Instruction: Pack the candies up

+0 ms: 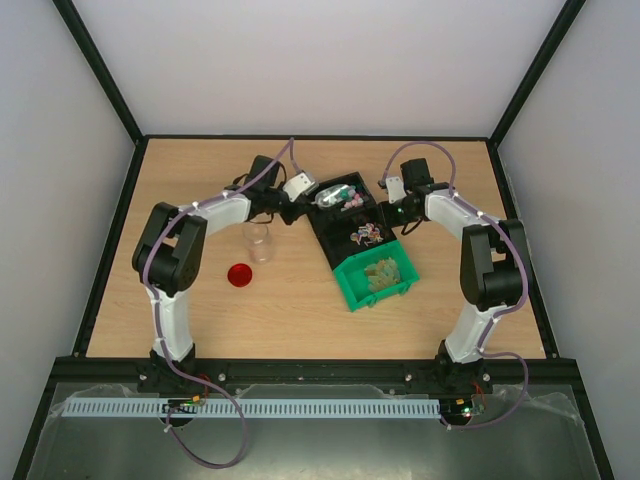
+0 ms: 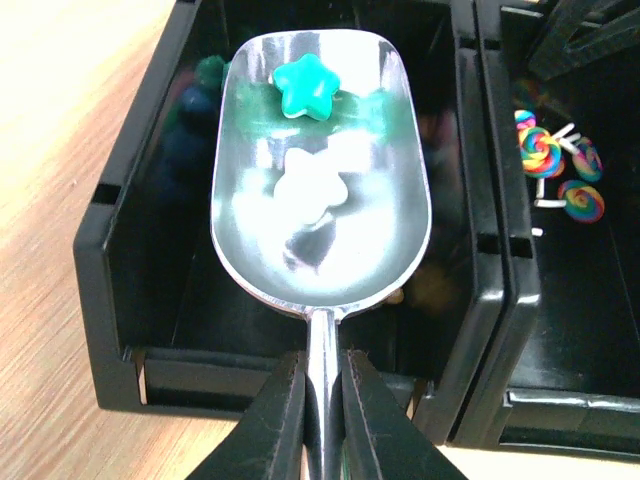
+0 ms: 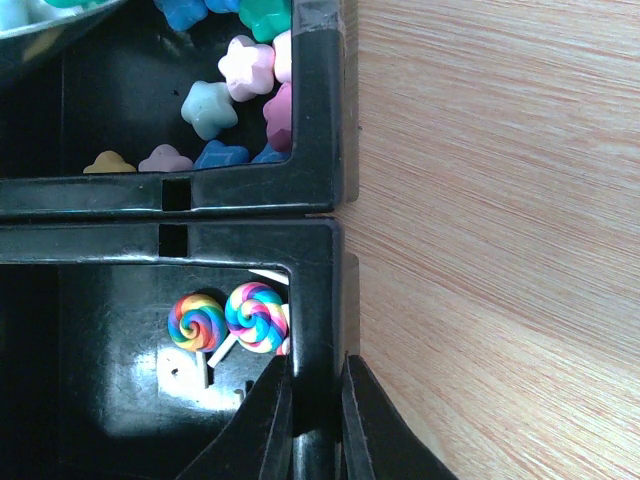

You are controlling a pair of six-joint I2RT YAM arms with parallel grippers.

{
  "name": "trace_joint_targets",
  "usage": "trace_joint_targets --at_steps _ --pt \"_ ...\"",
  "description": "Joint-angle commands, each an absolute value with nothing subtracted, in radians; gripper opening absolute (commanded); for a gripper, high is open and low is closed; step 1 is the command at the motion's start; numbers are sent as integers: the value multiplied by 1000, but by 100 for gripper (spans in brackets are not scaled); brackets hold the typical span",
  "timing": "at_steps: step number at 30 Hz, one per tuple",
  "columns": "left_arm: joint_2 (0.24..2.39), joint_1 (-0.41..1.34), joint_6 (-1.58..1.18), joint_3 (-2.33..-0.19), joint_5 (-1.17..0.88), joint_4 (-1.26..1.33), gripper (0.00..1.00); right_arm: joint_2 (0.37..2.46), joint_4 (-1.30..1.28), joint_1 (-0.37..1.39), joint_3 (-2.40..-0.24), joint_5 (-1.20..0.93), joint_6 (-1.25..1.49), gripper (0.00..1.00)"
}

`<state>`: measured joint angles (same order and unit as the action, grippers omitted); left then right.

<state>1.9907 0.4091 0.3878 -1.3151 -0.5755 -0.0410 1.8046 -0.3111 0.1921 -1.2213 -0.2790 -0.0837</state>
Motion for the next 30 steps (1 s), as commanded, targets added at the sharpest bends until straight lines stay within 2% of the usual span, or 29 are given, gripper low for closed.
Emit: trace_joint_targets --at_steps 1,12,20,30 --pt "1954 405 374 -1328 -635 29 2 1787 -319 186 -1245 -270 -88 1" --pt "1859 341 359 -1388 -665 -20 2 1788 -316 187 -1244 -269 -86 2" --pt "1761 204 543 -1493 -732 -393 2 1785 -318 187 -1244 -285 -86 2" --pt "1530 -6 782 -1403 -756 -732 2 1792 -319 188 -1244 -328 -77 1"
